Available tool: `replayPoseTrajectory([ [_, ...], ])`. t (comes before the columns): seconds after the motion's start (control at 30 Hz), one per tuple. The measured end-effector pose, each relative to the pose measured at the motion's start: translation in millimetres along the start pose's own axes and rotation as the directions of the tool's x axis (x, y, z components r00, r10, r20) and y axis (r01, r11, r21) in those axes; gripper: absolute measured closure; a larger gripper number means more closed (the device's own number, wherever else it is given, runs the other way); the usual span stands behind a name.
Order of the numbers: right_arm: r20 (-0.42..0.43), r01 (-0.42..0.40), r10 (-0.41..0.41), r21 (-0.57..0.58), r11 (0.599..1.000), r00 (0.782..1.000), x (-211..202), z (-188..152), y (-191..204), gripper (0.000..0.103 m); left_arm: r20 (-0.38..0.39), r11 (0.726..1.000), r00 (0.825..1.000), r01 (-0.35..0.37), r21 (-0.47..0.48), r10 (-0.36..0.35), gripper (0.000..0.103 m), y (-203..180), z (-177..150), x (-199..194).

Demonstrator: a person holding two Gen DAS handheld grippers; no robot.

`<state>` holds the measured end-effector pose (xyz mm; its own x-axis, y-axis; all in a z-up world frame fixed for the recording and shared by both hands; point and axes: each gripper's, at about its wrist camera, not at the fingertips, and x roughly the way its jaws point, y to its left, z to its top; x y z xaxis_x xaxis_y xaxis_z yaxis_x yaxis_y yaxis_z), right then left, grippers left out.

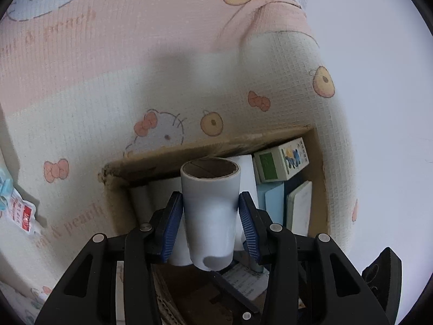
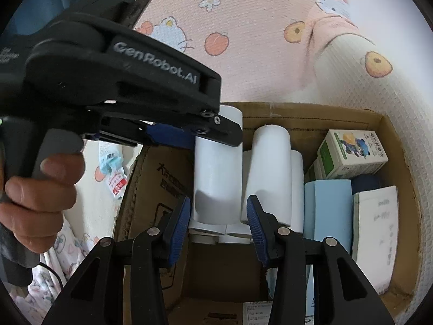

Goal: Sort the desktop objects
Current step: 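Lower the white tube into the box beside the standing tubes, then open the right tool to release the tube in the box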

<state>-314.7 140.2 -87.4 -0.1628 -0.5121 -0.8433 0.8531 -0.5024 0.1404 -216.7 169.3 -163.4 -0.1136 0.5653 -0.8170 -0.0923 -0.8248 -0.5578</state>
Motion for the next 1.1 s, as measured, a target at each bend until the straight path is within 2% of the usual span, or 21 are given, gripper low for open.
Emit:
replayPoseTrajectory([
  [0.2, 0.01, -0.02, 0.02, 0.01, 1.0, 1.0, 8.0, 4.0, -3.6, 0.063, -0.004, 0.999, 0.999, -0.035, 0.005, 0.035, 0.056, -6.1, 1.4, 2.7],
  [0.27, 0.007, -0.004, 0.005, -0.028, 1.0, 1.0, 11.8, 3.3, 4.3, 0.066, -0.011, 0.999, 0.999, -0.048, -0.013, 0.047, 0.055, -6.2, 2.2, 3.7],
  [0.3, 0.003, 0.029, -0.029, -0.07, 0.997, 1.0, 14.8, 2.2, 8.9, 0.069, -0.016, 0.999, 0.999, -0.048, -0.02, 0.048, 0.055, -5.6, 3.4, 4.1],
  [0.4, 0.014, 0.059, -0.058, -0.108, 0.992, 0.998, 15.8, 1.1, 12.9, 0.069, -0.023, 0.999, 0.999, -0.023, -0.048, 0.022, 0.054, -1.5, 7.9, 2.7],
  [0.73, 0.01, 0.024, -0.024, -0.026, 0.999, 1.0, 20.7, 6.3, 1.2, 0.069, -0.032, 0.992, 0.998, 0.053, -0.112, -0.056, 0.054, 14.9, 5.5, -9.9],
  [0.83, -0.001, 0.02, -0.02, -0.007, 1.0, 1.0, 21.5, 9.0, -0.6, 0.069, -0.024, 0.99, 0.996, 0.086, -0.115, -0.089, 0.063, 15.0, 0.0, -12.0],
  [0.9, -0.005, 0.022, -0.022, -0.008, 1.0, 1.0, 18.1, 5.7, -1.7, 0.069, -0.029, 0.99, 0.996, 0.085, -0.11, -0.089, 0.064, 14.0, -3.4, -9.4],
  [0.93, -0.008, 0.022, -0.023, -0.008, 1.0, 1.0, 18.3, 6.4, -1.9, 0.069, -0.035, 0.992, 0.997, 0.071, -0.105, -0.075, 0.064, 13.3, -5.3, -6.1],
  [0.97, -0.008, 0.021, -0.021, -0.006, 1.0, 1.0, 19.0, 7.9, -2.3, 0.069, -0.032, 0.994, 0.998, 0.055, -0.1, -0.058, 0.07, 13.0, -6.3, -5.0],
  [1.03, 0.006, 0.017, -0.017, -0.005, 1.0, 1.0, 15.0, 14.6, 0.3, 0.069, -0.015, 0.997, 1.0, 0.012, -0.072, -0.014, 0.073, 10.2, -7.1, -5.0],
  [1.1, 0.035, 0.008, -0.007, -0.003, 1.0, 0.999, 5.7, 13.9, -1.3, 0.069, -0.014, 0.998, 1.0, -0.003, -0.057, 0.002, 0.075, 8.2, -6.8, -4.4],
])
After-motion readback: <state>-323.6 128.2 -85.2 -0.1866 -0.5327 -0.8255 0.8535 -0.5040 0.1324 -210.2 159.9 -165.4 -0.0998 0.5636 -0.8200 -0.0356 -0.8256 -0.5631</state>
